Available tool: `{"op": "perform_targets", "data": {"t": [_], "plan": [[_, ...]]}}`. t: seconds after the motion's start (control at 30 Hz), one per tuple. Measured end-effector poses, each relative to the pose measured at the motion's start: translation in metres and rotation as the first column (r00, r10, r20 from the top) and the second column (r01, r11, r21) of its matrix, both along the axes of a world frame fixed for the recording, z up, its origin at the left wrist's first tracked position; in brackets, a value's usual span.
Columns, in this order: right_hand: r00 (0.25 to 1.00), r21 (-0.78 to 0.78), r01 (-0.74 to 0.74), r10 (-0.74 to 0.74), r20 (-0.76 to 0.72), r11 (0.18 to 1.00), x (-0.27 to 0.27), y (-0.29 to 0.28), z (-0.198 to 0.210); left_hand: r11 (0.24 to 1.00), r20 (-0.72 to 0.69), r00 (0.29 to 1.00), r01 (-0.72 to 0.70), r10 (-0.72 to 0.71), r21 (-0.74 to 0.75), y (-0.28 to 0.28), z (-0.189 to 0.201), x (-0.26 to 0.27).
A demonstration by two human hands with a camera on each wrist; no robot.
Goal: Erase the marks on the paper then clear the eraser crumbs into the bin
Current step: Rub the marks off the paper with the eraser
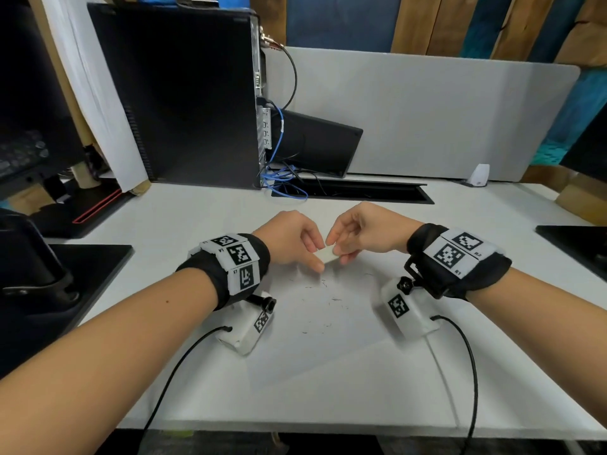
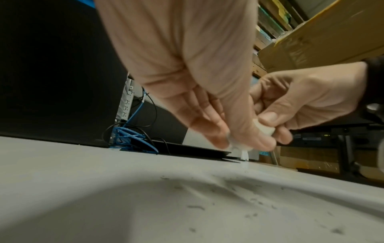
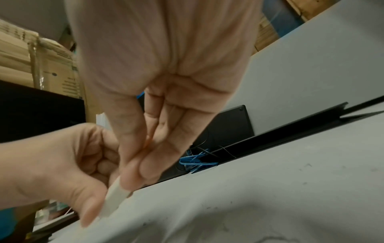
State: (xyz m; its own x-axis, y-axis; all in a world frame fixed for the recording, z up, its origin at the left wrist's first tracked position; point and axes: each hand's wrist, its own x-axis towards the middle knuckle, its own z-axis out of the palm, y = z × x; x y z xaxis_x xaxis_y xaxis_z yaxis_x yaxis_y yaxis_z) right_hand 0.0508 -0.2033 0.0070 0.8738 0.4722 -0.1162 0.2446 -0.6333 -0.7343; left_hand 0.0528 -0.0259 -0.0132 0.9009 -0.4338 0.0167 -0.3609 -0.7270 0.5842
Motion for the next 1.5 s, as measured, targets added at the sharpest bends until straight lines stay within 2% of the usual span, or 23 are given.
{"op": "perform_targets", "data": {"t": [0.17, 0.23, 0.33, 0.53, 0.67, 0.73, 0.8, 0.9, 1.0, 1.07, 1.2, 1.3, 1.37, 1.5], "plan": [[0.998, 0.166, 0.039, -0.029, -0.059, 0.985, -0.010, -0.010, 0.000, 0.972, -0.091, 0.996, -0.030, 0.008, -0.234, 0.008, 0.003, -0.008], [0.998, 0.169, 0.022, -0.012, -0.061, 0.985, -0.012, -0.013, -0.001, 0.981, -0.112, 0.993, 0.006, -0.028, -0.192, 0.011, 0.003, -0.011], [0.999, 0.176, 0.033, -0.025, -0.044, 0.984, -0.013, -0.017, -0.001, 0.999, -0.110, 0.993, 0.036, -0.037, -0.007, 0.017, -0.002, -0.012], [0.999, 0.194, 0.032, -0.034, 0.007, 0.980, -0.012, -0.012, -0.003, 0.977, -0.243, 0.969, -0.009, -0.044, -0.214, 0.009, 0.001, -0.017], [0.996, 0.213, 0.069, -0.078, 0.035, 0.975, -0.008, -0.004, -0.006, 0.983, -0.178, 0.984, -0.014, -0.020, -0.186, 0.001, 0.002, -0.011], [0.995, 0.165, 0.063, -0.075, 0.068, 0.984, -0.007, -0.001, -0.007, 0.977, -0.184, 0.983, -0.028, -0.011, -0.210, 0.000, 0.003, -0.008], [0.993, 0.054, 0.037, -0.043, 0.112, 0.998, -0.006, 0.002, -0.007, 0.976, -0.196, 0.980, -0.029, -0.014, -0.215, 0.000, 0.004, -0.007], [0.986, -0.032, 0.011, -0.006, 0.169, 0.999, -0.004, 0.005, -0.005, 0.984, -0.177, 0.984, -0.058, 0.028, -0.166, 0.001, 0.006, -0.006], [0.988, 0.025, 0.024, -0.028, 0.154, 0.999, -0.002, 0.002, -0.005, 0.983, -0.148, 0.986, -0.097, 0.074, -0.158, 0.002, 0.005, -0.002], [0.992, 0.105, 0.041, -0.053, 0.112, 0.994, -0.003, -0.003, -0.006, 0.970, -0.151, 0.985, -0.117, 0.085, -0.215, 0.002, 0.005, -0.001], [0.992, 0.272, 0.073, -0.099, 0.083, 0.960, -0.003, -0.010, -0.010, 0.942, -0.197, 0.980, -0.089, 0.025, -0.323, -0.002, 0.008, -0.002], [0.985, 0.340, 0.098, -0.140, 0.100, 0.935, -0.002, -0.012, -0.010, 0.926, -0.240, 0.970, -0.070, -0.023, -0.372, -0.006, 0.011, -0.003], [0.979, 0.325, 0.097, -0.148, 0.137, 0.941, 0.000, -0.012, -0.009, 0.944, -0.218, 0.976, -0.074, 0.002, -0.321, -0.008, 0.015, -0.002], [0.970, 0.178, 0.080, -0.117, 0.211, 0.981, 0.006, -0.010, -0.007, 0.962, -0.193, 0.981, -0.076, 0.024, -0.263, -0.007, 0.018, 0.006]]}}
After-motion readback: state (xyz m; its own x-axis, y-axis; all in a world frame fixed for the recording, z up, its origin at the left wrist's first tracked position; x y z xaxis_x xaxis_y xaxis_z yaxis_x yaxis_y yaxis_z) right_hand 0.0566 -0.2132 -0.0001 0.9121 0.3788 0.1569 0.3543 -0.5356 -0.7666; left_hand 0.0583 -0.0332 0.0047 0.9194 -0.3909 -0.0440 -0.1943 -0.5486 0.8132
